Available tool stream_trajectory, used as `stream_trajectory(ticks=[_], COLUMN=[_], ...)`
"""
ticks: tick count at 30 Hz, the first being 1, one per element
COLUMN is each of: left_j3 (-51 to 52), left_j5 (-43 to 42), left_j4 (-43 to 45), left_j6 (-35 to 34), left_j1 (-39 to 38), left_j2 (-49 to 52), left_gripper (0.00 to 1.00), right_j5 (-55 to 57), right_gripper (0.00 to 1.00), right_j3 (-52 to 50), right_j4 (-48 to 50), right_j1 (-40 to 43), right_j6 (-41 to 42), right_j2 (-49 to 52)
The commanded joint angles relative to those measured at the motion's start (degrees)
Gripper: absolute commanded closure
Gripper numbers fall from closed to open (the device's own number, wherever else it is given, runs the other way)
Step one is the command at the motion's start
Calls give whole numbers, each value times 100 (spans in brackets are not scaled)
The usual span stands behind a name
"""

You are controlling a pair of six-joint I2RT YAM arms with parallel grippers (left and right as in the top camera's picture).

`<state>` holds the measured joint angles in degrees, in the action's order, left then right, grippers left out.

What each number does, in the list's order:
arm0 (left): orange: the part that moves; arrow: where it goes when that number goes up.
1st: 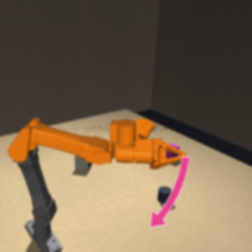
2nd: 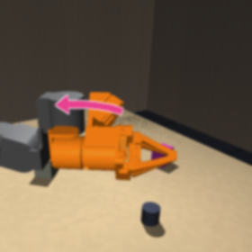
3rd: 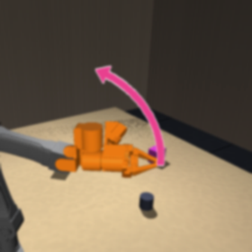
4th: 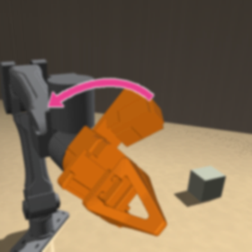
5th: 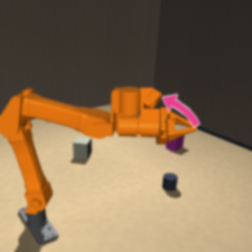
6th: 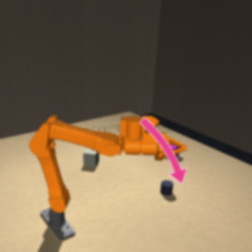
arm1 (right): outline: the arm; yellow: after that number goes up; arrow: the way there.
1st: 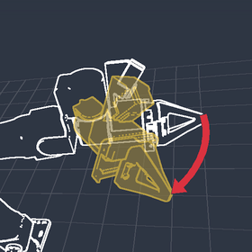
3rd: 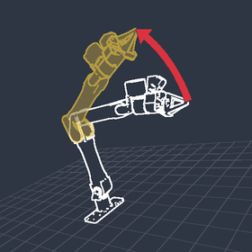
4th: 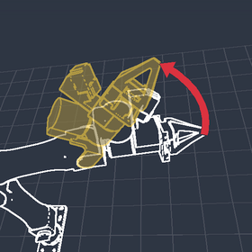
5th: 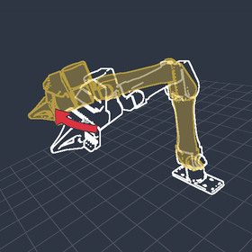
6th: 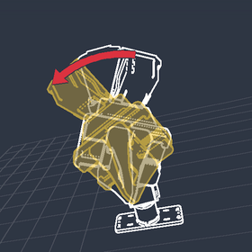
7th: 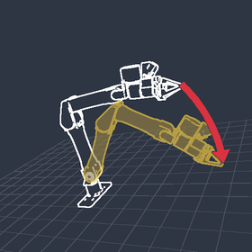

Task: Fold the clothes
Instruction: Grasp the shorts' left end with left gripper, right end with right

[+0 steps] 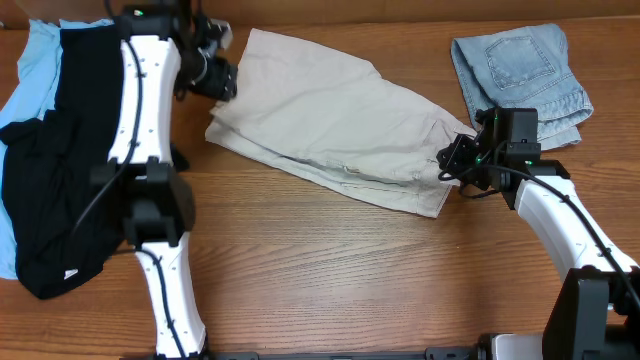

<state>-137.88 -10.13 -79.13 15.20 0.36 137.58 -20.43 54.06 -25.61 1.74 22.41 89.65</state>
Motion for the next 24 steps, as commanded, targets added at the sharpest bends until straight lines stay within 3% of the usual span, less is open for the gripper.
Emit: stream_trajectory(ticks=[1, 7, 14, 24], left_j3=[26, 26, 28, 26], left_j5=[-114, 452, 763, 439], left_j4=[-127, -227, -31, 737], left_j6=[-24, -411, -411, -776], left_j1=[-39, -39, -39, -39], left_j2=[409, 654, 752, 946], left_gripper=[30, 33, 25, 19], right_j5=[-24, -24, -24, -2], right_gripper=[93, 92, 91, 91], right_j3=[136, 136, 136, 136], right_j4=[-20, -94, -107, -85], right_j1=[26, 26, 26, 26], right_j6=[-125, -125, -125, -146], right_j2=[-15, -15, -15, -15])
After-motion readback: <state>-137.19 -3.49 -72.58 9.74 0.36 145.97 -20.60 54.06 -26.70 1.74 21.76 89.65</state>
